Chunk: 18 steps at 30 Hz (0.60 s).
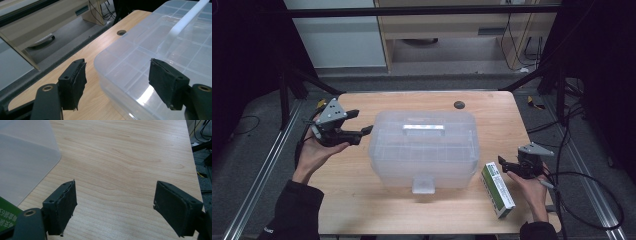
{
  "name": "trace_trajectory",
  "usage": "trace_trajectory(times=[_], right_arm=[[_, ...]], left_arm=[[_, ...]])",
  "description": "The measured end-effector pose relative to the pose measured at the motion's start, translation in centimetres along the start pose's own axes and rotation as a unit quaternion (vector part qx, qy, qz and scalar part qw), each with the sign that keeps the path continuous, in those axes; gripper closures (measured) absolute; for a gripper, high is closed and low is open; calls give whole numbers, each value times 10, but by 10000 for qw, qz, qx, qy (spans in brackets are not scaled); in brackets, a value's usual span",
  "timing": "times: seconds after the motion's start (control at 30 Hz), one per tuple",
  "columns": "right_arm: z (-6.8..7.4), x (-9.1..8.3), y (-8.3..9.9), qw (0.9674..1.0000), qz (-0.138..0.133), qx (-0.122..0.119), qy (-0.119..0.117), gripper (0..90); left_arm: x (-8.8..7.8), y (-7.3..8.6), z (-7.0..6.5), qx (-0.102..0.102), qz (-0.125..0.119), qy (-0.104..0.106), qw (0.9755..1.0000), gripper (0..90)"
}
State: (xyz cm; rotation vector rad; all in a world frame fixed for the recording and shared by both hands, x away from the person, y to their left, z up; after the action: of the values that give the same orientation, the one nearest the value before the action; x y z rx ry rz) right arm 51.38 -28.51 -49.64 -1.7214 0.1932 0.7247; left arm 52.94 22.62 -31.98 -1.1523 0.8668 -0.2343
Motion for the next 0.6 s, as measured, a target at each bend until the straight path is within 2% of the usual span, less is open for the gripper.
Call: trace_trajectory(times=[0.07, 0.17, 0.2, 0.23, 0.3, 0.47, 0.6], right_arm=[[-1, 0, -1, 10000, -10, 19, -5, 188], [-1, 0, -2, 10000, -45, 60, -27, 187], [0, 0, -1, 10000, -8, 29, -40, 185], [0, 0, 0, 10000, 34, 15, -47, 184], [-1, 1, 0, 10000, 38, 33, -21, 184], [-2, 1, 0, 10000, 20, 39, -9, 184], [-1, 1, 0, 10000, 31, 28, -62, 184]], left_arm=[[3, -5, -5, 87, -8, 82, 9999, 294], [5, -8, -9, 98, -60, 135, 9998, 294], [8, -12, -11, 133, -156, 183, 9996, 294], [7, -12, -13, 125, -103, 201, 9997, 294], [10, -16, -15, 231, -114, 289, 9992, 294], [14, -20, -20, 384, 17, 333, 9987, 292], [18, -27, -24, 557, 119, 434, 9974, 291]])
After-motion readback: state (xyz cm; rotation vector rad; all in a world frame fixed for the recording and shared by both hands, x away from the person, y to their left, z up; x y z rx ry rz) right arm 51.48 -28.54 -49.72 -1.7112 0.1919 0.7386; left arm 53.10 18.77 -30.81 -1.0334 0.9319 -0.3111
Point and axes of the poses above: each handheld gripper's, and its own axes: x roughly forward along the jaws, y roughly out of its underside, z roughly to its left, the point moved 4 cm from there along x, roughly forward along the jaws, and after that the axes turned 6 degrees about -x, right-handed, at the moved point
